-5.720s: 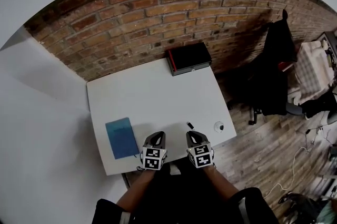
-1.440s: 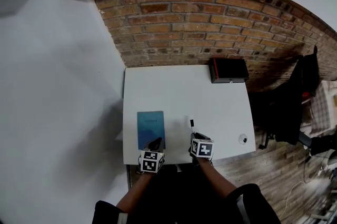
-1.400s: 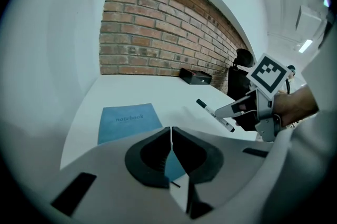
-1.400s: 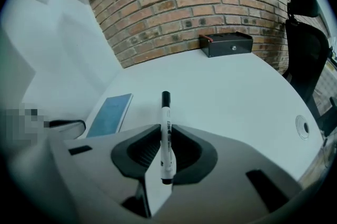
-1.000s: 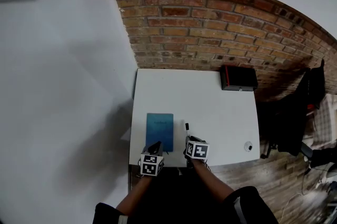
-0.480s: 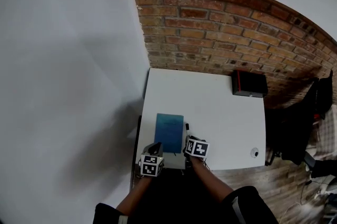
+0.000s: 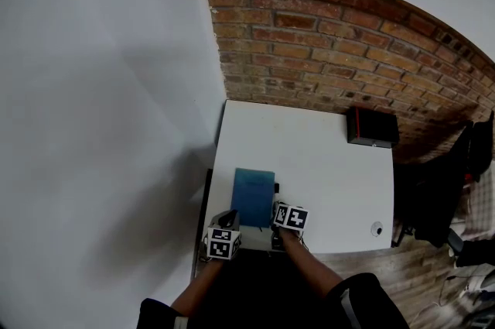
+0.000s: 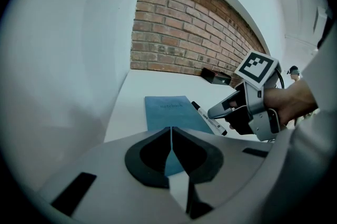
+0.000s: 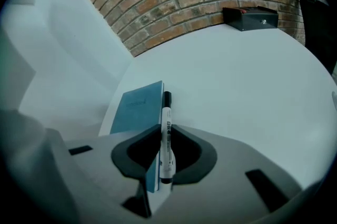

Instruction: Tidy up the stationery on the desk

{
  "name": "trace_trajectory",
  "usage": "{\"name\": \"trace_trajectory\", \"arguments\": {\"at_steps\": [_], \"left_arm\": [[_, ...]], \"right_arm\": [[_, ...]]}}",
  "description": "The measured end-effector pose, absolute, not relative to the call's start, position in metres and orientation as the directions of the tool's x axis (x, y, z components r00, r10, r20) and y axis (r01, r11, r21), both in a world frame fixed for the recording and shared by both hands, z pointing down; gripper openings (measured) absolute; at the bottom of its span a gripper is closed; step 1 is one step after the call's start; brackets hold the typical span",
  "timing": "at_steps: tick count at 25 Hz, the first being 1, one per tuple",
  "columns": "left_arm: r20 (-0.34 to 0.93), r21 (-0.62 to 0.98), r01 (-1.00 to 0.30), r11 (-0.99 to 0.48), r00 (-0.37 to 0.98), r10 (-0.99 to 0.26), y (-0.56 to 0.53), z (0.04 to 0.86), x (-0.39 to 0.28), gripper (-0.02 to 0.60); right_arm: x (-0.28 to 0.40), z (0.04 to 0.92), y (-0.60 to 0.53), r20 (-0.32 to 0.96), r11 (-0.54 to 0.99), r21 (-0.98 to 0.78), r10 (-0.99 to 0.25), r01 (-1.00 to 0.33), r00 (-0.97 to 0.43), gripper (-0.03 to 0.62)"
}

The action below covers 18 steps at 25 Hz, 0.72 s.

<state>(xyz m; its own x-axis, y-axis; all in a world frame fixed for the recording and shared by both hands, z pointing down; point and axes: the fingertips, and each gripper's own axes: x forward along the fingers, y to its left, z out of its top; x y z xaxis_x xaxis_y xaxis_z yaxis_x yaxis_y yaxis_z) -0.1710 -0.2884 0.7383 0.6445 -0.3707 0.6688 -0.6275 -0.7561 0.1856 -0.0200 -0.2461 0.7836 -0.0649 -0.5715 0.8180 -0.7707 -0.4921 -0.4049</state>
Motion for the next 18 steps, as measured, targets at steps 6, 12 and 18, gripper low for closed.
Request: {"name": "trace_trajectory", "arguments": {"at_steps": [6, 12, 18], "left_arm": [[0.68, 0.184, -0.627, -0.757, 0.638, -0.362, -0.289, 0.742, -0.171, 0.023], [0.683, 0.187, -0.634, -0.75, 0.633, -0.365, -0.292, 0.747, -0.172, 0.023], [0.688, 0.194, -0.636, -0.747, 0.631, -0.359, -0.291, 0.745, -0.17, 0.023]], "right_arm": [[-0.024, 0.788, -0.249, 0.812, -0.486, -0.439, -0.575, -0.756, -0.102, 0.072], [-0.03, 0.794, -0.25, 0.797, -0.474, -0.49, -0.584, -0.732, -0.155, 0.073], [-0.031, 0.793, -0.251, 0.789, -0.455, -0.519, -0.581, -0.724, -0.2, 0.074]]}}
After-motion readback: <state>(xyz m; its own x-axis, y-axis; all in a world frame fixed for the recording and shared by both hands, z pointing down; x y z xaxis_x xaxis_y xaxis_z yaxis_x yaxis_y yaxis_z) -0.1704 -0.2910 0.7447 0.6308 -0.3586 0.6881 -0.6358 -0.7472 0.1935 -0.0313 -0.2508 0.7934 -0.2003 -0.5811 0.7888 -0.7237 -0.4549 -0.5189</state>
